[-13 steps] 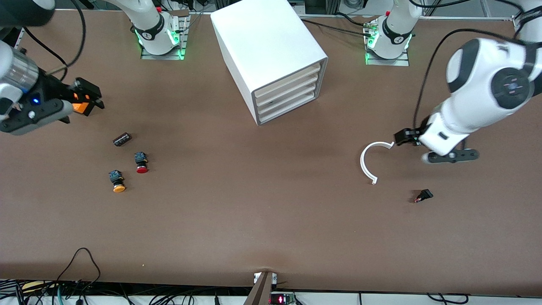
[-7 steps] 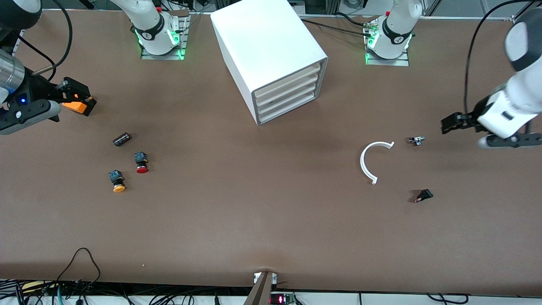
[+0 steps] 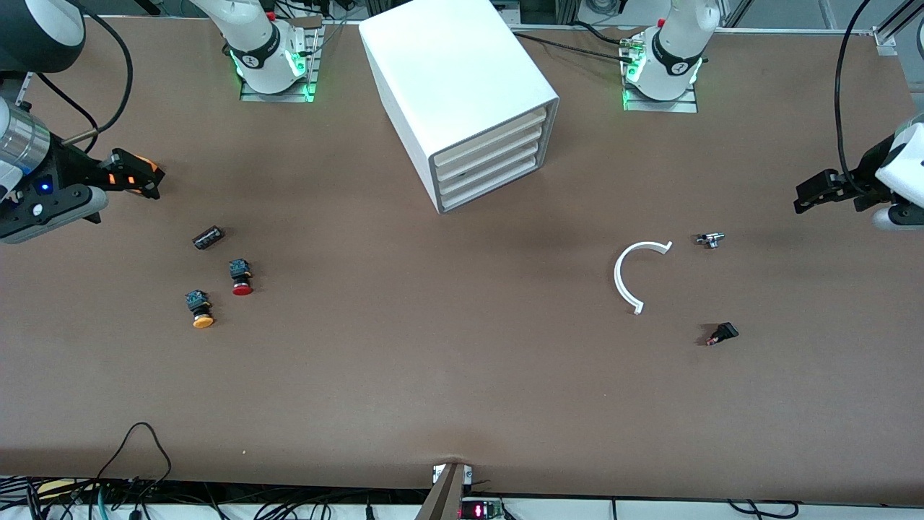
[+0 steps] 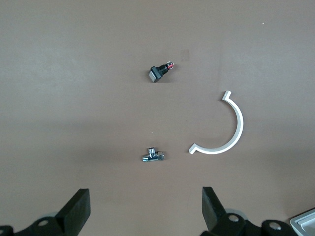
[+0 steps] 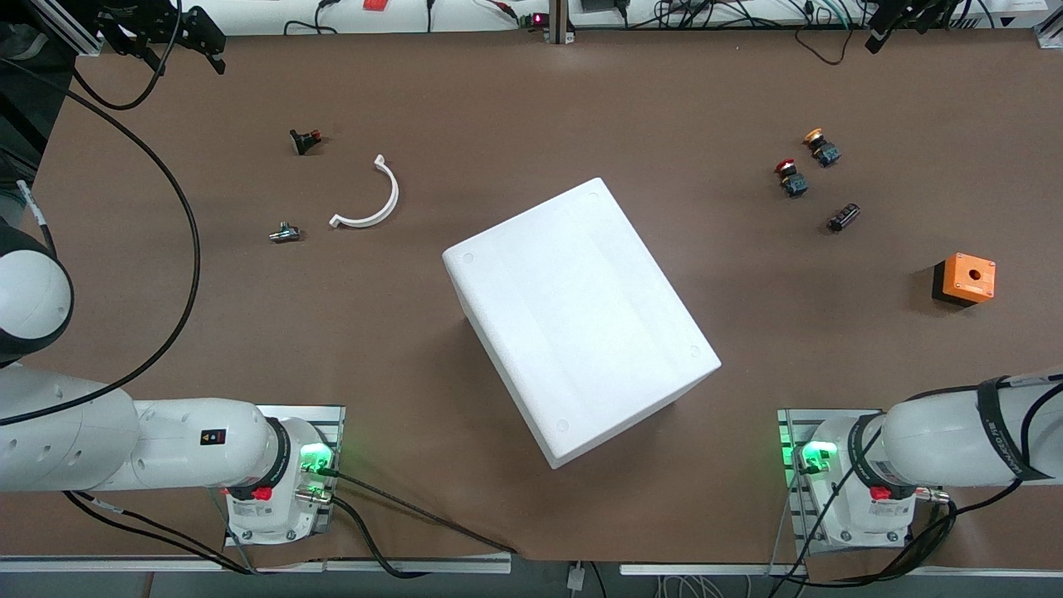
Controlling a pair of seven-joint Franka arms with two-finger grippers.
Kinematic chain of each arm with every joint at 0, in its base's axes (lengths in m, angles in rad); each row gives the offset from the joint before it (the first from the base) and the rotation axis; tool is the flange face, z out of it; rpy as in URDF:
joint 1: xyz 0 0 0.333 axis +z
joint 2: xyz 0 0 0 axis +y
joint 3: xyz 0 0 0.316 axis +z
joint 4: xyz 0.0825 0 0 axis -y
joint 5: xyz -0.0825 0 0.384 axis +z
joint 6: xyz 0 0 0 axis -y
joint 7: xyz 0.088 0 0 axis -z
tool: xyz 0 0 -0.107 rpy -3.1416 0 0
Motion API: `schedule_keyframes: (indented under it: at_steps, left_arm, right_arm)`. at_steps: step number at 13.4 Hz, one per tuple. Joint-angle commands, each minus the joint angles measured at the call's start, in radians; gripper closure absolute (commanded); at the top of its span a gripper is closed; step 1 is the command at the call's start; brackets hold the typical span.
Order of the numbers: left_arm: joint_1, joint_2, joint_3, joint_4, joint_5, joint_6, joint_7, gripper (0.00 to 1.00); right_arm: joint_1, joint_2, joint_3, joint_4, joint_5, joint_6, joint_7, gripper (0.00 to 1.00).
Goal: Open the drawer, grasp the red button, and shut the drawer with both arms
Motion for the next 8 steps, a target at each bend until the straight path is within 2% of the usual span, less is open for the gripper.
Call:
schedule_keyframes:
  at_steps: [1,3,8]
  left_arm:
    - [-0.016,-0.026,0.008,0.009,-0.013,-0.021,-0.008,0.00]
    - [-0.017,-0.022,-0.001,0.039,-0.014,-0.021,-0.032,0.00]
    - [-0.020,-0.025,-0.003,0.058,-0.014,-0.018,-0.049,0.00]
  right_arm:
    - [-0.015,0.021,0.015,0.037,-0.022,0.000,-0.002,0.00]
    - [-0.013,0.021,0.016,0.037,-0.046,0.003,0.001,0.00]
    - [-0.019,0.019,0.010,0.038,-0.036,0.005,0.001,0.00]
